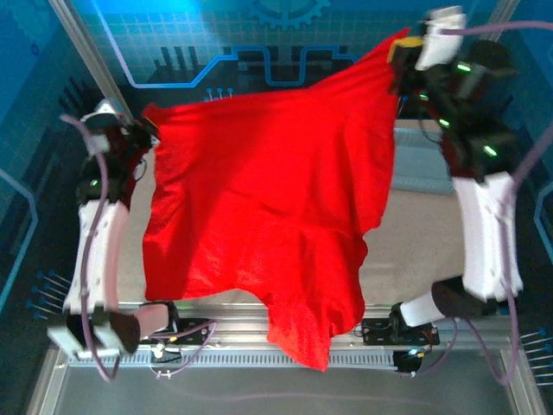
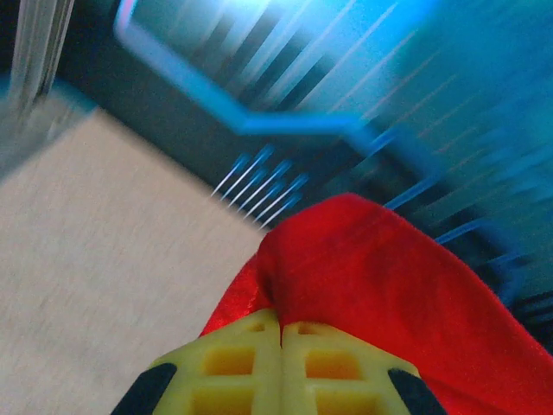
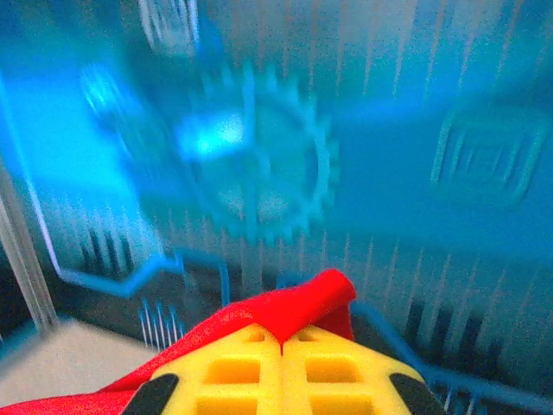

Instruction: Fold the inside-out t-shirt

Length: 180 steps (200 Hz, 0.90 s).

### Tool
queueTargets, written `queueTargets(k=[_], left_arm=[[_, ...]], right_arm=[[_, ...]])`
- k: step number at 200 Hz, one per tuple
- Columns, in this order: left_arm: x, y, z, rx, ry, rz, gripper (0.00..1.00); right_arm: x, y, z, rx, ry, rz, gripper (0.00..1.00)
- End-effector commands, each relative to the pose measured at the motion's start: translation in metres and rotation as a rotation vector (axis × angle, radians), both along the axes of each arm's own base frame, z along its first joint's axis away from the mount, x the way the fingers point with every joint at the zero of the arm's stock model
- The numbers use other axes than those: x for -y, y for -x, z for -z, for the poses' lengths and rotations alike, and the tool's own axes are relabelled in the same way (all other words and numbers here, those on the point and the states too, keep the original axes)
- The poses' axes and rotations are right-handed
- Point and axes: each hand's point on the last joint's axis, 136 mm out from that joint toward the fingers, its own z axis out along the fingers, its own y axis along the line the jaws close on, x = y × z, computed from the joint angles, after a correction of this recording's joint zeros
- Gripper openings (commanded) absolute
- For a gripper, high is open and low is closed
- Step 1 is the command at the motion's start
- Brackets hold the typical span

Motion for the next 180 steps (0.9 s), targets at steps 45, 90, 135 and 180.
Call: queueTargets(k=[45, 90, 135, 180], left_arm=[[-0.010, -0.048, 0.205, -0.441, 0.131, -0.021, 0.00], [-0.014, -0.074, 0.235, -0.479, 0.131, -0.012, 0.00], [-0.023, -0.099, 0.230, -0.468, 0.085, -0.006, 0.00], [-0.028, -0.105, 0.205, -0.414, 0.058, 0.004, 0.00]], right_arm=[[-0.013, -0.168, 0.253, -0.468, 0.152, 0.125, 0.00], [-0.022, -0.223, 0.311, -0.568, 0.183, 0.151, 0.00], [-0.032, -0.244, 0.309, -0.519, 0.157, 0.119, 0.00], [-0.040, -0.225, 0.289, -0.525, 0.134, 0.071, 0.00]])
